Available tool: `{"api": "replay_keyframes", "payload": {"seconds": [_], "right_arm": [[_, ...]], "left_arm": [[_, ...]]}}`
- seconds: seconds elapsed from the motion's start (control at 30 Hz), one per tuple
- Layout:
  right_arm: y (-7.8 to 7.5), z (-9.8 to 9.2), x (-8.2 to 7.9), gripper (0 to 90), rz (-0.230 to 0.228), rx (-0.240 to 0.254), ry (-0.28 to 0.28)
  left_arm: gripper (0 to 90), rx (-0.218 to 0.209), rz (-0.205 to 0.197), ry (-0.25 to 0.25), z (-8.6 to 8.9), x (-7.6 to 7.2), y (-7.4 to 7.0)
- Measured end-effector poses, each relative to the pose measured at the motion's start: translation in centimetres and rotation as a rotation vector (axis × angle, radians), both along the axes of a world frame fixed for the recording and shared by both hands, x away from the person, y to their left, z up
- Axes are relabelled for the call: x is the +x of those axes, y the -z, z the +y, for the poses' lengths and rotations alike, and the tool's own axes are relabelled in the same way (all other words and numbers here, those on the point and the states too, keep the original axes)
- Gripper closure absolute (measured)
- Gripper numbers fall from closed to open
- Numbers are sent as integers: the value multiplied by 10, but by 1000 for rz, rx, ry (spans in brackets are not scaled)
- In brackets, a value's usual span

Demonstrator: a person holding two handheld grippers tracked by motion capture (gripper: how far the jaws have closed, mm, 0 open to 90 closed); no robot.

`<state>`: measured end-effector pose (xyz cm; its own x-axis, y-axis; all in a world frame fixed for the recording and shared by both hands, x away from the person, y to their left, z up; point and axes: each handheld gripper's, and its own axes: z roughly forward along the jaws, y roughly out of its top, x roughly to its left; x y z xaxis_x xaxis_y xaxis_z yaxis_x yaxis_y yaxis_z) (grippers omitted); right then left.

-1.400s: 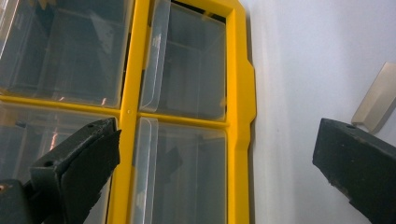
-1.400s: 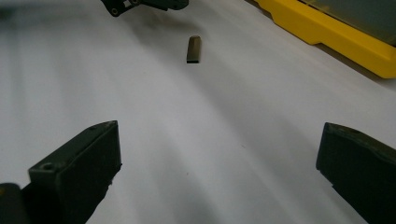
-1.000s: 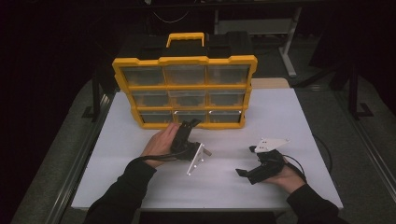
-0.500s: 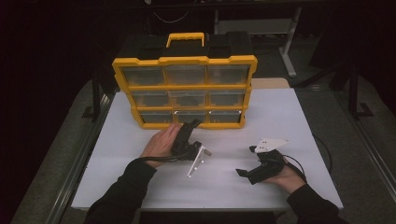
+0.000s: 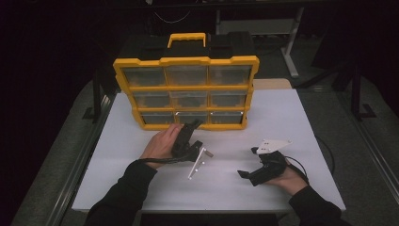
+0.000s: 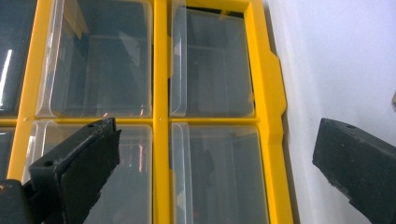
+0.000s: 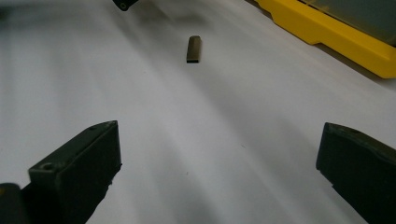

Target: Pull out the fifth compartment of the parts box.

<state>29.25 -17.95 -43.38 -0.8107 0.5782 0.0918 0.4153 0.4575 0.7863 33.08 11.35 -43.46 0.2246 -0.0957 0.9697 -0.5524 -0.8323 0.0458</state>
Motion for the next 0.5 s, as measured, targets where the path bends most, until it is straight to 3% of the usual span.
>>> {"api": "replay_keyframes", "payload": {"seconds": [0.5], "right_arm": [[0, -1, 0, 0, -2, 1, 0]], "left_arm": [[3, -17, -31, -14, 7, 3, -7]]}}
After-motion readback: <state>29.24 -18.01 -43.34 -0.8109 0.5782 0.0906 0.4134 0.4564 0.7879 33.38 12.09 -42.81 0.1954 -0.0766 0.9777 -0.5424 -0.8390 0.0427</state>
